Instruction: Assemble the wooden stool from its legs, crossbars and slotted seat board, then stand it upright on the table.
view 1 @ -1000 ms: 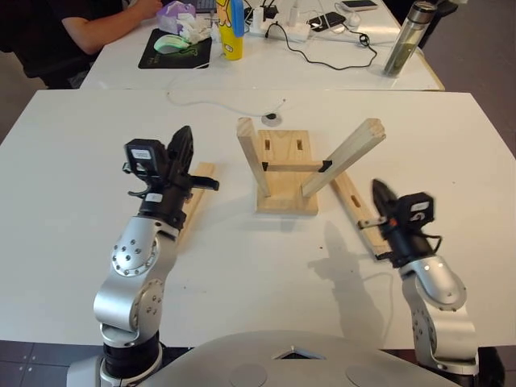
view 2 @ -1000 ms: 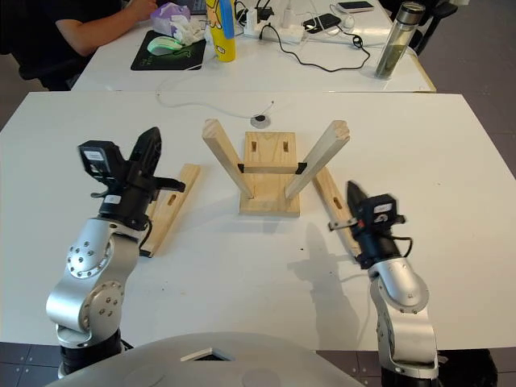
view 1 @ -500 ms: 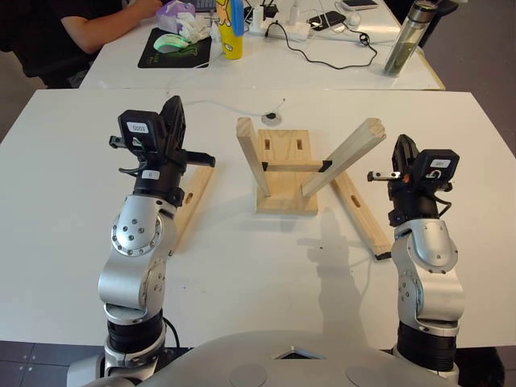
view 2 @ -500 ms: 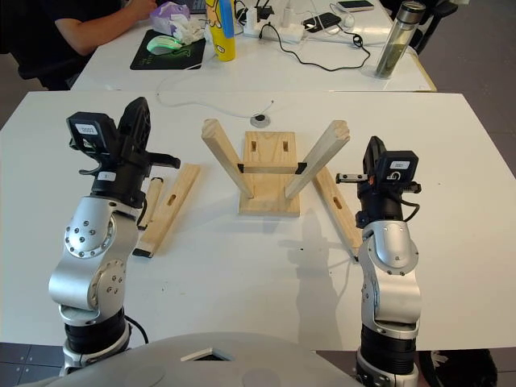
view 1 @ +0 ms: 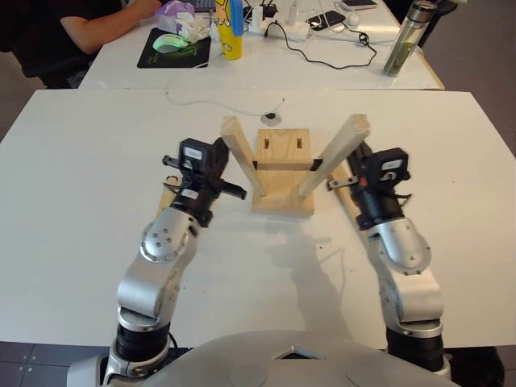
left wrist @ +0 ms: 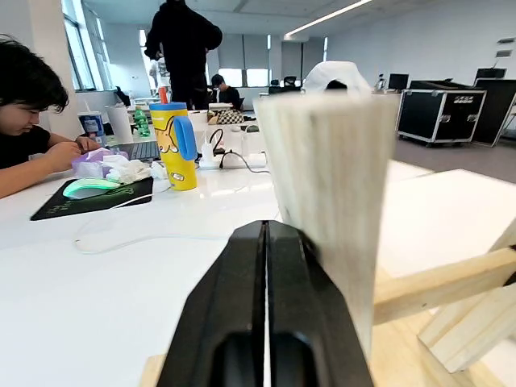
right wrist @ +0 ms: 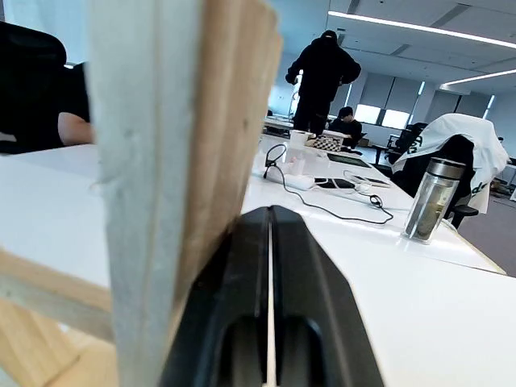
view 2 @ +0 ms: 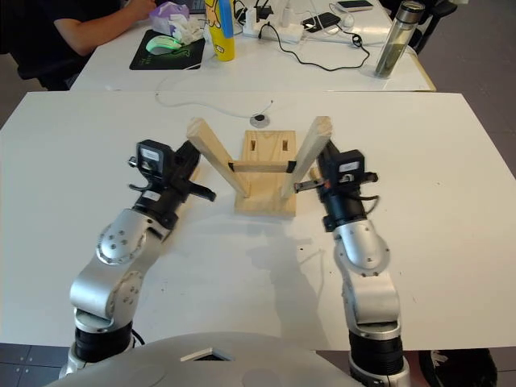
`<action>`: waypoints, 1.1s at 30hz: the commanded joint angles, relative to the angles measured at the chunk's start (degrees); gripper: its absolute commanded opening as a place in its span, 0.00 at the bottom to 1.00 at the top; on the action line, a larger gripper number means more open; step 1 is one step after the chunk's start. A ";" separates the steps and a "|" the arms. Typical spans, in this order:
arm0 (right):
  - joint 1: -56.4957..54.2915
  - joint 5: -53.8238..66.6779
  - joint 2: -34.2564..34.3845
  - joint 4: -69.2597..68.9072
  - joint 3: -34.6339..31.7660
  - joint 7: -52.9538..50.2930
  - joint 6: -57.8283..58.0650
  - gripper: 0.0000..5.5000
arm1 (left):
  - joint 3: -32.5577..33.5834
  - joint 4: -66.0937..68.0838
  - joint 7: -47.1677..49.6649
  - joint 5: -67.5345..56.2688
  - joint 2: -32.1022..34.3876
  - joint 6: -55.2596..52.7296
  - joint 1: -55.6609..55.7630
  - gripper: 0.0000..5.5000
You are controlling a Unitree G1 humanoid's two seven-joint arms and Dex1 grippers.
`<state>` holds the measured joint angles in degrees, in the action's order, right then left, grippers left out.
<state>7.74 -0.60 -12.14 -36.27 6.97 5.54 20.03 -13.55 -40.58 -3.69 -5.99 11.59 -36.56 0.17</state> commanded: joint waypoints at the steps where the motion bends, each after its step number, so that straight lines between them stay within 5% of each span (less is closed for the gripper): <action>1: -0.10 -0.77 -0.39 2.30 2.24 2.04 2.99 0.00 | -3.87 1.13 -3.63 -0.68 0.32 -2.50 1.41 0.01; 7: 0.76 -1.68 1.37 3.58 -6.93 -4.07 6.39 0.00 | 5.67 4.75 1.80 1.16 -0.86 -8.74 -2.09 0.01; 11: 0.08 -0.66 3.18 1.24 -11.85 -6.69 3.12 0.00 | 20.05 1.04 10.18 4.03 -3.05 2.66 0.23 0.01; 15: -0.65 -2.95 1.84 1.22 -7.67 -4.20 0.42 0.00 | 15.57 0.74 8.14 4.43 -3.73 5.83 0.44 0.01; 19: -1.84 -5.84 -0.65 5.06 7.06 4.15 0.64 0.00 | -3.56 4.07 -5.67 1.43 0.66 0.58 1.06 0.01; 28: -1.34 -4.82 -0.30 12.42 -1.87 0.99 5.40 0.00 | 6.18 11.29 -1.38 4.64 3.16 -9.24 -0.28 0.01; 33: -8.57 -0.90 -4.08 25.98 -3.40 9.44 -1.20 0.00 | 7.38 13.91 -4.74 3.39 4.75 -9.56 0.21 0.01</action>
<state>3.75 -3.37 -14.10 -16.37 4.41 10.54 22.55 -5.65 -28.43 -5.73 -1.78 14.95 -45.63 -0.02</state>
